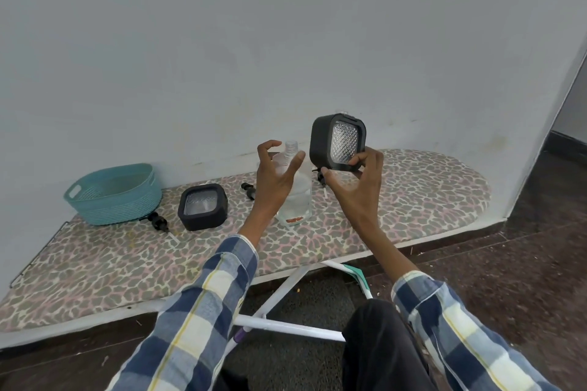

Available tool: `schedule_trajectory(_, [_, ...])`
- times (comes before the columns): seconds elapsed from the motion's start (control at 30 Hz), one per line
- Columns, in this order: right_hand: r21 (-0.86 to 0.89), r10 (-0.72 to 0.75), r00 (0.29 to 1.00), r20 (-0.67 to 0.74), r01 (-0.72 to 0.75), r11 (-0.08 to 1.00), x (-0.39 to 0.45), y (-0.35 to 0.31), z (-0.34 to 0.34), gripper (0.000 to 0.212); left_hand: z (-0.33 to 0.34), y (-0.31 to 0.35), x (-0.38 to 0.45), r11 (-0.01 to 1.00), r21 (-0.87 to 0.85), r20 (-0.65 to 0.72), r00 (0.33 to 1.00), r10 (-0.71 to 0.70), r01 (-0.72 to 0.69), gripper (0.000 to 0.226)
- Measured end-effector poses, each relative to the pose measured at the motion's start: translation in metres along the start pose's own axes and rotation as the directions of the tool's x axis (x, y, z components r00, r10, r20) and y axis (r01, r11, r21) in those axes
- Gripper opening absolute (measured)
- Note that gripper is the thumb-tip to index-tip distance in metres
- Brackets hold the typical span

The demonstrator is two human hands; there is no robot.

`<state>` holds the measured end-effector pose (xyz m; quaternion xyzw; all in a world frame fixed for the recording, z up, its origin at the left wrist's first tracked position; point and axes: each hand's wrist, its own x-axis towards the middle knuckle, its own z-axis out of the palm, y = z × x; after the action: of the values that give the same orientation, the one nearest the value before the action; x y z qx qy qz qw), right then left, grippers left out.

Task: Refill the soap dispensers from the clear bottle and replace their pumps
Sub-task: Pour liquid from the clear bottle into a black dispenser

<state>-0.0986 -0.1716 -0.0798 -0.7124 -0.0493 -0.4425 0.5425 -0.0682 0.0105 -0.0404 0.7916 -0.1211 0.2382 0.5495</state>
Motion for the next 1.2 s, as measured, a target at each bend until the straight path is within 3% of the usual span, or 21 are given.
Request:
schedule_trajectory(0.23, [0.022, -0.169, 0.984, 0.056, 0.168, 0.986, -0.032, -0.027, 0.006, 0.060, -0.019, 0.022, -0.015, 0.960, -0.270, -0.013, 0.997, -0.076, 0.069, 0.076])
schedule_trajectory(0.37, [-0.012, -0.228, 0.969, 0.098, 0.231, 0.973, -0.047, -0.037, 0.015, 0.060, -0.032, 0.019, -0.036, 0.982, -0.178, -0.101, 0.994, 0.038, -0.056, 0.063])
schedule_trajectory(0.47, [-0.024, -0.265, 0.950, 0.164, 0.273, 0.962, -0.055, -0.042, 0.025, 0.056, -0.038, 0.011, -0.054, 0.988, -0.087, -0.085, 0.989, 0.120, -0.127, 0.051])
schedule_trajectory(0.63, [-0.012, -0.307, 0.909, 0.284, 0.323, 0.946, -0.066, -0.049, 0.041, 0.059, -0.057, -0.002, -0.071, 0.994, -0.051, -0.221, 0.972, 0.084, -0.097, 0.046])
schedule_trajectory(0.73, [0.012, -0.334, 0.900, 0.279, 0.345, 0.939, -0.066, -0.047, 0.047, 0.070, -0.074, -0.014, -0.073, 0.993, -0.065, -0.316, 0.946, 0.078, -0.103, 0.044])
schedule_trajectory(0.87, [-0.049, -0.252, 0.945, 0.207, 0.267, 0.962, -0.064, -0.032, 0.050, 0.086, -0.095, -0.037, -0.072, 0.986, -0.164, -0.352, 0.936, -0.024, -0.036, 0.041])
schedule_trajectory(0.97, [-0.169, -0.083, 0.972, 0.218, 0.121, 0.978, -0.063, -0.020, 0.053, 0.100, -0.109, -0.053, -0.069, 0.988, -0.153, -0.325, 0.943, -0.076, 0.027, 0.043])
schedule_trajectory(1.13, [-0.278, 0.179, 0.911, 0.372, -0.075, 0.958, -0.056, -0.005, 0.062, 0.116, -0.115, -0.075, -0.071, 0.992, -0.065, -0.151, 0.982, -0.112, 0.104, 0.055])
schedule_trajectory(1.2, [-0.291, 0.210, 0.886, 0.413, -0.090, 0.953, -0.052, -0.002, 0.067, 0.113, -0.112, -0.082, -0.068, 0.990, -0.053, -0.090, 0.987, -0.135, 0.131, 0.057])
